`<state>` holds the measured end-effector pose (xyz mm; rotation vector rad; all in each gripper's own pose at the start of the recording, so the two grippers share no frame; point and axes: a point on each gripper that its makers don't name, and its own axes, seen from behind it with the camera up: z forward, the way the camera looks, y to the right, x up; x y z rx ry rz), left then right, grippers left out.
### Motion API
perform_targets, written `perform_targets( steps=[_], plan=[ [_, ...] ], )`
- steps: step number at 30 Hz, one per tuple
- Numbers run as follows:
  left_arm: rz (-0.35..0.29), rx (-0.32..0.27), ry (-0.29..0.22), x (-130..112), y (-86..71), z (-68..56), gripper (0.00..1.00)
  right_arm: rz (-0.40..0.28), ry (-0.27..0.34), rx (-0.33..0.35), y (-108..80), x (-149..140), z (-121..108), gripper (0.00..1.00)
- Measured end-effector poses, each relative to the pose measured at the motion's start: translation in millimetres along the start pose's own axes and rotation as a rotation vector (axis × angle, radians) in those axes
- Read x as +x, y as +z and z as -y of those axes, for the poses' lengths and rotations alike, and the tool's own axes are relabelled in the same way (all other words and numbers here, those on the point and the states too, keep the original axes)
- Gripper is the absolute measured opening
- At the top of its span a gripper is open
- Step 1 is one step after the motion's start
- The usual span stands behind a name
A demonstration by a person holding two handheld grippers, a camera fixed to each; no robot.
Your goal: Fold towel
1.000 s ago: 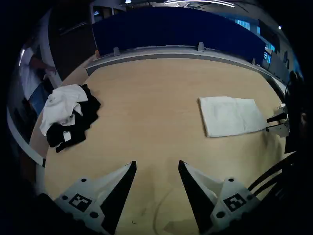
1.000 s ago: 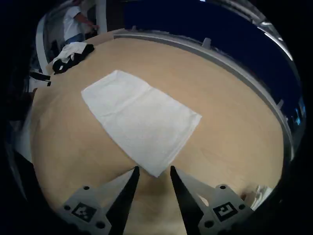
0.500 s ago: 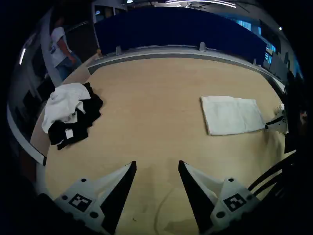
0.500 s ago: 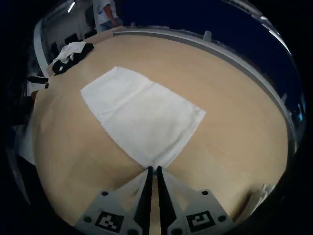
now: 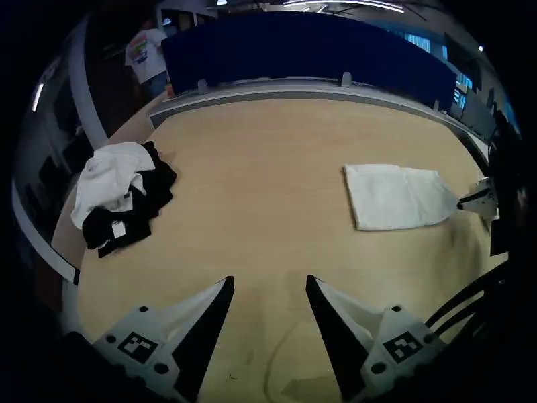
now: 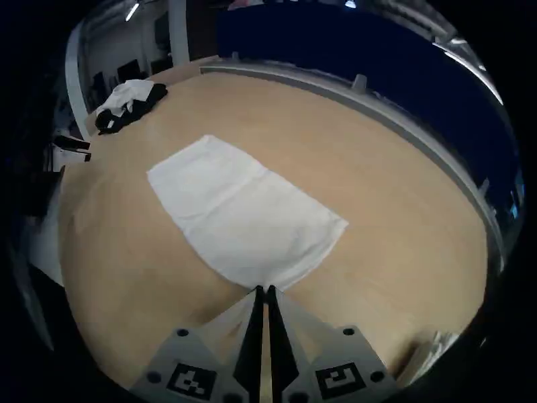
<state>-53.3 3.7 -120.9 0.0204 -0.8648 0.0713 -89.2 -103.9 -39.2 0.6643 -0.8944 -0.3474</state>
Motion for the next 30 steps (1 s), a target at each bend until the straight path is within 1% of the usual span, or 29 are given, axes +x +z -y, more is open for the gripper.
perform_targets(
  steps=[5, 11, 17, 20, 24, 30],
  plan=[
    [-0.009, 0.003, -0.013, 0.5, -3.4, 6.3, 0.79, -0.025, -0.049, -0.003, -13.8, 23.2, 5.4, 0.04],
    [-0.018, 0.007, -0.034, -0.4, -8.1, 14.7, 0.79, -0.052, -0.131, -0.004, -23.5, 58.5, 13.4, 0.04],
    [-0.031, 0.005, -0.056, 0.6, -11.9, 20.5, 0.79, -0.079, -0.204, 0.006, -31.8, 94.1, 25.2, 0.04],
    [-0.034, 0.004, -0.064, 0.0, -12.9, 22.9, 0.79, -0.086, -0.237, 0.013, -33.3, 106.7, 30.9, 0.04],
    [-0.036, 0.004, -0.075, -2.8, -14.7, 26.5, 0.79, -0.081, -0.267, 0.022, -31.2, 114.7, 36.4, 0.04],
    [-0.037, 0.013, -0.096, -7.3, -22.3, 37.0, 0.79, -0.071, -0.311, 0.037, -25.1, 124.7, 44.7, 0.04]
  ],
)
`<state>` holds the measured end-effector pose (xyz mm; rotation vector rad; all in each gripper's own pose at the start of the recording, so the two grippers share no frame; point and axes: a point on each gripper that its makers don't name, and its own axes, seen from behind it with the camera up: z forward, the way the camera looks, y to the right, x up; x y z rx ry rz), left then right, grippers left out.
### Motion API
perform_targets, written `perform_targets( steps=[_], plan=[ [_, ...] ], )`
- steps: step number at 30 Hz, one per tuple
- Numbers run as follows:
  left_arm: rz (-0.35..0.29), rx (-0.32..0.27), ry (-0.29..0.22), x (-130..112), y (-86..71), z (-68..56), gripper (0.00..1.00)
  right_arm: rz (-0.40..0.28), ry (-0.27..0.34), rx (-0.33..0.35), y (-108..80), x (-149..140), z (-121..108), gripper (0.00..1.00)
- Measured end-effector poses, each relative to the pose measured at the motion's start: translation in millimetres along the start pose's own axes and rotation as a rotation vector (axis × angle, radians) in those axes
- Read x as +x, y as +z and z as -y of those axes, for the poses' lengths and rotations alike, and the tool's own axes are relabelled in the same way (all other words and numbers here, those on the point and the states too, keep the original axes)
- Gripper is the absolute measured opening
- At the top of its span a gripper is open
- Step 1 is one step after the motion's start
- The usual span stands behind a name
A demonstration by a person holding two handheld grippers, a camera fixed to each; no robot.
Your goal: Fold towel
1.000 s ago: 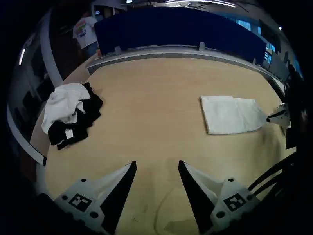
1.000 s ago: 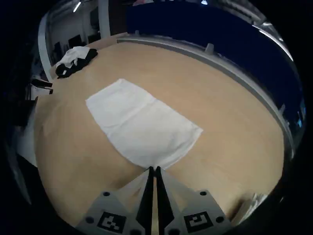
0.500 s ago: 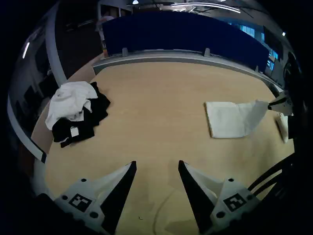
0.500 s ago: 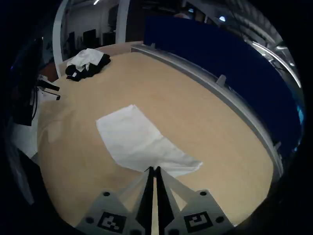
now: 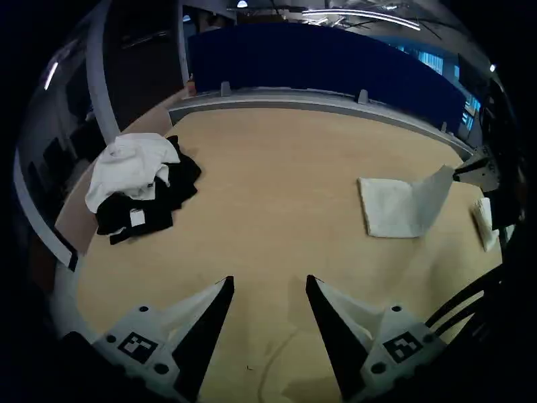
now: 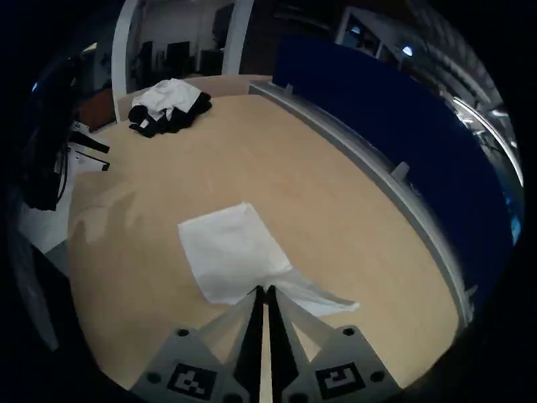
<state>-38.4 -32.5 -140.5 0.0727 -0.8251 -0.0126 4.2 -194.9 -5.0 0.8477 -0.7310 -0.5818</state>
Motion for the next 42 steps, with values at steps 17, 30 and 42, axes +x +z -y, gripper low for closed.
perform_targets(
  steps=[17, 30, 42],
  plan=[
    [-0.011, 0.062, -0.117, -20.1, -32.3, 38.8, 0.79, 0.054, -0.196, 0.159, 71.2, 44.4, 66.5, 0.04],
    [0.001, 0.095, -0.18, -45.5, -44.5, 51.9, 0.79, 0.146, -0.177, 0.267, 137.0, 26.8, 111.6, 0.05],
    [0.006, 0.082, -0.166, -44.8, -38.7, 49.5, 0.79, 0.112, -0.149, 0.236, 126.3, 35.2, 101.2, 0.57]
  ],
)
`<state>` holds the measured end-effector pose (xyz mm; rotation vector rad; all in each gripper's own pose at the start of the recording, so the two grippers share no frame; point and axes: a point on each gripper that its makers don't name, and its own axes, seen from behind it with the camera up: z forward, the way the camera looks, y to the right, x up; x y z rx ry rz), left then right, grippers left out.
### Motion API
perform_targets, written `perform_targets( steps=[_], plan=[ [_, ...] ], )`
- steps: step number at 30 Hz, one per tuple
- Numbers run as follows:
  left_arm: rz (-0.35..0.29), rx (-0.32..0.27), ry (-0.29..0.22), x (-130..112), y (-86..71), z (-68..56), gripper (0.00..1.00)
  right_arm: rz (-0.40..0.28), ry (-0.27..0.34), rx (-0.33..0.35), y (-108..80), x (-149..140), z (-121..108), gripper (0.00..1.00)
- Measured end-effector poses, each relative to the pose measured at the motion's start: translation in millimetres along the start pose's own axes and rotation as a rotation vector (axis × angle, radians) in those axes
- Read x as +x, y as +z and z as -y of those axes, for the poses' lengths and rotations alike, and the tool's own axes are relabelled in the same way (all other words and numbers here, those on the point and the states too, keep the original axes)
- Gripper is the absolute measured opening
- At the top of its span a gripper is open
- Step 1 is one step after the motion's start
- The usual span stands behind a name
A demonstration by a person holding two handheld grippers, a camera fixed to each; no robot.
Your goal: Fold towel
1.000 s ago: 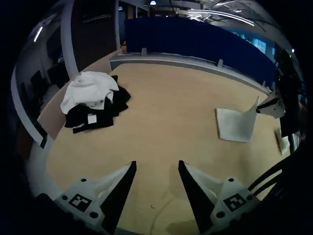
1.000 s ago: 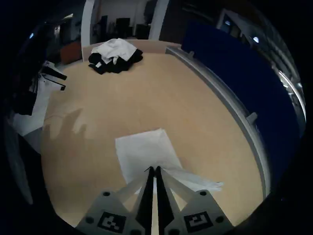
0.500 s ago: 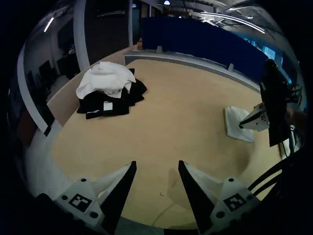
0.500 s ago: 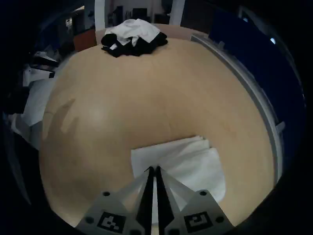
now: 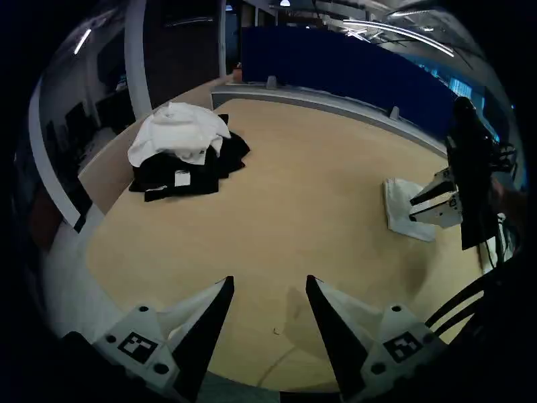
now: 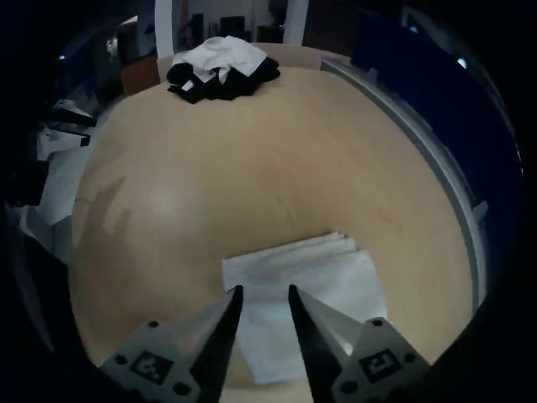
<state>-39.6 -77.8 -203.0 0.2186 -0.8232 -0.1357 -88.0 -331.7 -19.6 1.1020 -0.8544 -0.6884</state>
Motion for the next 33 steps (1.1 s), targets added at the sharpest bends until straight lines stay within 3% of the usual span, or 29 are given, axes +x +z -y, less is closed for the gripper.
perform_targets(
  steps=[2, 9, 26, 33],
  plan=[
    [-0.001, -0.002, 0.001, 1.7, -0.2, -0.6, 0.79, -0.011, 0.012, -0.006, -3.8, 0.6, -1.5, 0.63],
    [-0.003, -0.009, 0.002, 5.8, -0.4, -2.6, 0.79, -0.016, 0.066, -0.023, -13.7, -11.4, -4.5, 0.63],
    [-0.003, -0.032, 0.027, 9.5, 3.0, -13.2, 0.79, 0.037, 0.17, -0.075, -43.3, -82.1, 1.1, 0.63],
    [-0.001, -0.041, 0.036, 8.8, 3.0, -18.9, 0.79, 0.05, 0.195, -0.09, -46.6, -97.5, 2.8, 0.63]
  ],
)
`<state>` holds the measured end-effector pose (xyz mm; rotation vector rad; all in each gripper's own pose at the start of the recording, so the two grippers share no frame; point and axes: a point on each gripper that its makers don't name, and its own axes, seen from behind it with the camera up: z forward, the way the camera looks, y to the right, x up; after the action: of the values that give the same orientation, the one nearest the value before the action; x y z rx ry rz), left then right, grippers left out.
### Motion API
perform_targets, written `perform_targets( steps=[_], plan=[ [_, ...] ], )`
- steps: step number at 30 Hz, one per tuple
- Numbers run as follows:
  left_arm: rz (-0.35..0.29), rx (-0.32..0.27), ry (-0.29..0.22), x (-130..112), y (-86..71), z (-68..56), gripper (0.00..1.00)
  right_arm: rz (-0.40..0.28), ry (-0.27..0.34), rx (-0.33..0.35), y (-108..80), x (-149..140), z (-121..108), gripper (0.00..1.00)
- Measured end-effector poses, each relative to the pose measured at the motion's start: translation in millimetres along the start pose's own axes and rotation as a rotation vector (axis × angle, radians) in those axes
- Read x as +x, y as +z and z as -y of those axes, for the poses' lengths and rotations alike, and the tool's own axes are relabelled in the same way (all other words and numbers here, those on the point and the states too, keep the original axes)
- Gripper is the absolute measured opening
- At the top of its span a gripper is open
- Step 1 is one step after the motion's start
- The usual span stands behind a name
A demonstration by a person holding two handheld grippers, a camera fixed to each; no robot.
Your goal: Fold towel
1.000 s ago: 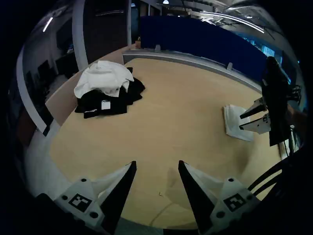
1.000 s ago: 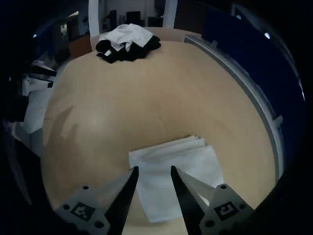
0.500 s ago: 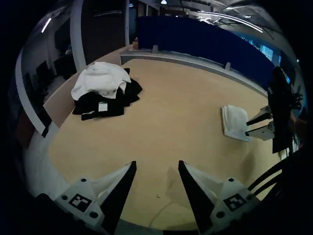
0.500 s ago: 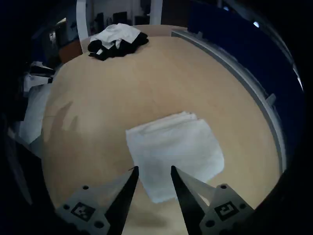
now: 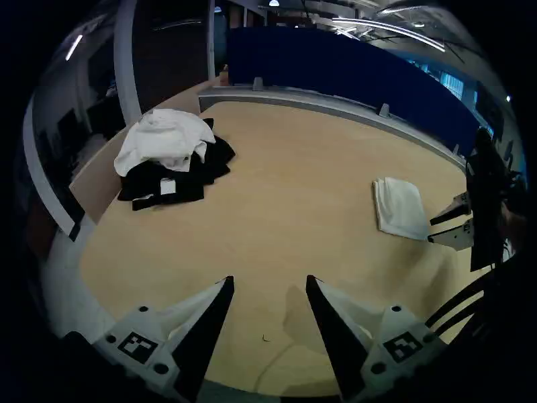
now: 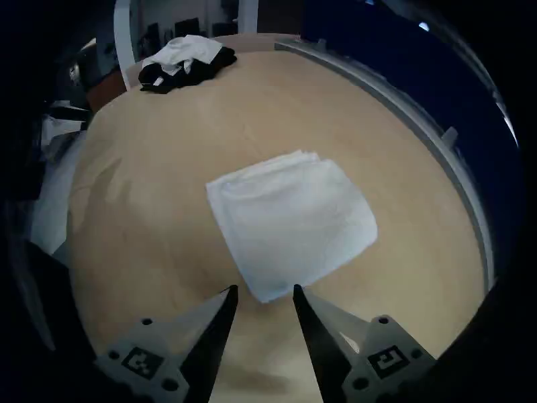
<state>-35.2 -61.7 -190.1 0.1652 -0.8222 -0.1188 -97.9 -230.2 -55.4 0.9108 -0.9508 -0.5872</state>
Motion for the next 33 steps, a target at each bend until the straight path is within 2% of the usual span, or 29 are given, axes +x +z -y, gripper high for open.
perform_targets(
  steps=[5, 11, 17, 25, 29, 33],
  plan=[
    [0.002, -0.002, 0.003, -1.0, 0.6, -1.9, 0.79, 0.005, 0.004, -0.004, 4.0, -3.8, 1.2, 0.63],
    [0.005, 0.002, -0.002, -5.3, 1.4, -0.1, 0.79, 0.016, 0.012, -0.005, 11.2, -9.6, 2.7, 0.56],
    [0.01, 0.008, -0.007, -9.2, -0.1, 3.5, 0.79, 0.025, 0.037, -0.01, 18.1, -13.0, 2.3, 0.37],
    [0.011, 0.009, -0.005, -10.1, -0.1, 4.4, 0.79, 0.021, 0.05, -0.004, 21.7, -14.7, 5.3, 0.23],
    [0.011, 0.006, -0.001, -9.6, 0.5, 3.1, 0.79, 0.013, 0.048, -0.012, 21.4, -14.2, 5.0, 0.09],
    [0.011, 0.004, 0.005, -8.3, 1.0, 1.7, 0.79, -0.002, 0.052, -0.015, 20.7, -10.4, 4.0, 0.04]
  ],
)
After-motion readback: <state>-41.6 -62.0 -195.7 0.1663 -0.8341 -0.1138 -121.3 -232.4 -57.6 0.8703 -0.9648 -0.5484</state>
